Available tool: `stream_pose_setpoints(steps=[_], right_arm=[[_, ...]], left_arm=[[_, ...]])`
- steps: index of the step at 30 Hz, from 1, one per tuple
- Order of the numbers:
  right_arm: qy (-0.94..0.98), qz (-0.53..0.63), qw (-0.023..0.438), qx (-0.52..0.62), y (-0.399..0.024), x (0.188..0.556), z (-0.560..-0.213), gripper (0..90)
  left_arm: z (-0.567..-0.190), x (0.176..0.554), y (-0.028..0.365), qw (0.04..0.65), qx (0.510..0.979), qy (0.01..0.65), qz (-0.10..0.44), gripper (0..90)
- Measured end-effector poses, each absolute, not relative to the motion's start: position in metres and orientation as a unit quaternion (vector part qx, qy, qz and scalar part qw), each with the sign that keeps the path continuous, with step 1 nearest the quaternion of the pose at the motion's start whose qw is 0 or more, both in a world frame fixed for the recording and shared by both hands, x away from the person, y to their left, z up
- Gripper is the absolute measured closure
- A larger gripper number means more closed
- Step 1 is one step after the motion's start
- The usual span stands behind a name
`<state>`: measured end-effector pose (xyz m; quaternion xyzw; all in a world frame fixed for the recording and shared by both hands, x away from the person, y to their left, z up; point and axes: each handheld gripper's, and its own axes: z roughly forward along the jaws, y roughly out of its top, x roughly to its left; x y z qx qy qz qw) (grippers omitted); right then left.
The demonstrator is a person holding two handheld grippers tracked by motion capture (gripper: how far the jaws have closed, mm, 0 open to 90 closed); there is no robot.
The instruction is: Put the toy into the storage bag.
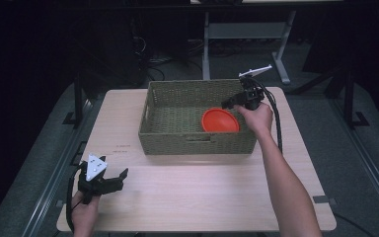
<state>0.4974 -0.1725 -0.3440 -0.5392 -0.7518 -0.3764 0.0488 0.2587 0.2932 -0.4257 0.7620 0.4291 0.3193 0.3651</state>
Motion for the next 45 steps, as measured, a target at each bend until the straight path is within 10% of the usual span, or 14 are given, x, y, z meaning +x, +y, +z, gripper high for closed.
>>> stream_pose_setpoints(steps=[45], right_arm=[[-0.755,-0.443,0.08,-0.476,-0.193,0.446,-0.323,35.7]], left_arm=[[-0.426,0.257,0.293,0.363,0.764,0.426,0.321,12.9]])
